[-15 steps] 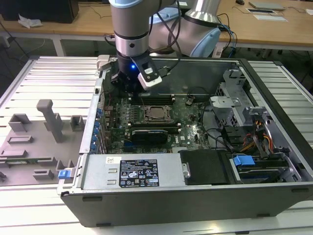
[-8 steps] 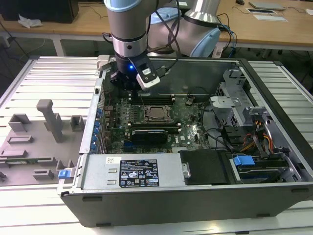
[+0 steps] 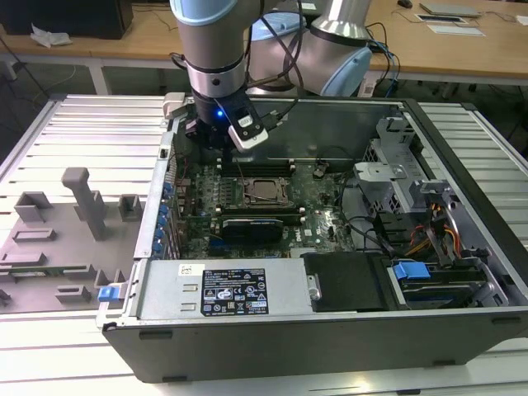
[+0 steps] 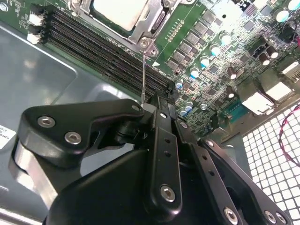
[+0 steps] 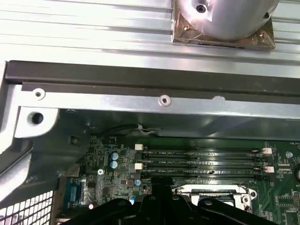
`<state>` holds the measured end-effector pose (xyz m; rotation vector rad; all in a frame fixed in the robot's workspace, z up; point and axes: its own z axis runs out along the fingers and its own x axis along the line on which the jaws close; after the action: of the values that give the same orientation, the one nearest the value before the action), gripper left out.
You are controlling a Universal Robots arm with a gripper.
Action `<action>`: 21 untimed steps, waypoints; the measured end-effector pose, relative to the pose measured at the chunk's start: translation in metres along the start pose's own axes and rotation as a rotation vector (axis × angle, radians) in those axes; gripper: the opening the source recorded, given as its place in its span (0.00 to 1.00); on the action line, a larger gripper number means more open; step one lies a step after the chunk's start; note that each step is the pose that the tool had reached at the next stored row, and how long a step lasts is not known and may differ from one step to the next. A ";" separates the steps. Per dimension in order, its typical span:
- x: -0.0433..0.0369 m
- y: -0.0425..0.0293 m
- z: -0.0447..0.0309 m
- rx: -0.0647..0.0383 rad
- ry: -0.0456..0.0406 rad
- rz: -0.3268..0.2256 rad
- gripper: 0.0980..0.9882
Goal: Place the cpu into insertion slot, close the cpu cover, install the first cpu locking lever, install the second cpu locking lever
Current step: 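Install the first cpu locking lever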
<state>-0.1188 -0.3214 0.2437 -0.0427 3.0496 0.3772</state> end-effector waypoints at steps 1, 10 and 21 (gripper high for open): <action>-0.0007 0.0000 0.0001 0.000 0.0000 0.000 0.01; -0.0285 -0.0010 0.0019 0.000 -0.0001 0.000 0.01; -0.0341 -0.0016 0.0036 0.004 -0.0712 -0.018 0.01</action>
<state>-0.0845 -0.3215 0.2423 -0.0554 2.9776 0.3633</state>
